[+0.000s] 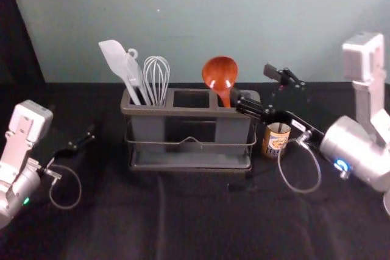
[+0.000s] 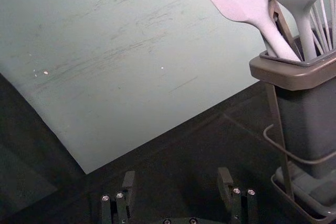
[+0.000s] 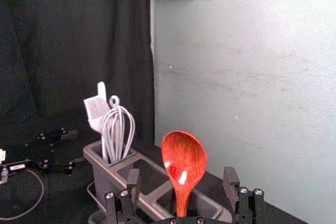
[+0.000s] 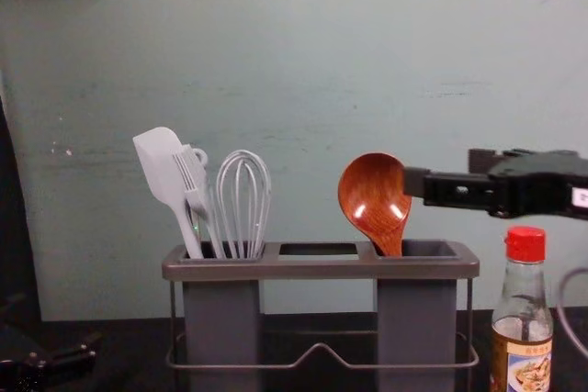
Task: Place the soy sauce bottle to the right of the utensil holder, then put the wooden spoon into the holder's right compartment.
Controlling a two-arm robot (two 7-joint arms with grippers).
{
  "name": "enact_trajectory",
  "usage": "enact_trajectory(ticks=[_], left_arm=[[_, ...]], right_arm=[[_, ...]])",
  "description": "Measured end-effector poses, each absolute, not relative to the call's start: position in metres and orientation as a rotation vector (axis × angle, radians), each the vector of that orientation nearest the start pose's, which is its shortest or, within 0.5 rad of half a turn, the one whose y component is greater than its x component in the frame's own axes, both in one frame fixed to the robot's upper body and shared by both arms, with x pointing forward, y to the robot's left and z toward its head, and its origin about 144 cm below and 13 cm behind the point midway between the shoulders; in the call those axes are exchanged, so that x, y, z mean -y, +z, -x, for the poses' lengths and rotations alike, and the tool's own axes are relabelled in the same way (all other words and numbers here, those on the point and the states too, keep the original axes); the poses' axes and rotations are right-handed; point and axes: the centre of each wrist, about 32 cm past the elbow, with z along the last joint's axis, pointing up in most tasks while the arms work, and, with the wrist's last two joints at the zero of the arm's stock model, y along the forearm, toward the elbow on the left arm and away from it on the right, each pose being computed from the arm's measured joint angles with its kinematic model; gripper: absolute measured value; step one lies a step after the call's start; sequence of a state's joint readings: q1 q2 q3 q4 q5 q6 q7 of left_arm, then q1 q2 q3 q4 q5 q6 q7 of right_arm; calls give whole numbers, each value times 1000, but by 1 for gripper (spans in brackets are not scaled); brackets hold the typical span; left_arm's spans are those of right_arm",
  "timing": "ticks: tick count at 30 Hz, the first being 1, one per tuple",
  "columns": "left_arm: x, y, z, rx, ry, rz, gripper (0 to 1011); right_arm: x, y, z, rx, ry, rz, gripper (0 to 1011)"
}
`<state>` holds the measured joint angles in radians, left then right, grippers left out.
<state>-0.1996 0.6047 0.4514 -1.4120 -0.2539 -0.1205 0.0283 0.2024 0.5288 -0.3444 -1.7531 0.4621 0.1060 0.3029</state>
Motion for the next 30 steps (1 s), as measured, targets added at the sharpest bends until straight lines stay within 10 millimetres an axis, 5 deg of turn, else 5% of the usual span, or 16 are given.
enact_trajectory(ticks=[15, 30], left_arm=[[-310, 1140, -489, 285, 1248, -305, 1012], [-310, 1140, -489, 285, 1248, -304, 1011]], right_arm=[[252, 1183, -414, 143, -1151, 5, 1004], [243, 1129, -392, 97, -1289, 11, 1004]])
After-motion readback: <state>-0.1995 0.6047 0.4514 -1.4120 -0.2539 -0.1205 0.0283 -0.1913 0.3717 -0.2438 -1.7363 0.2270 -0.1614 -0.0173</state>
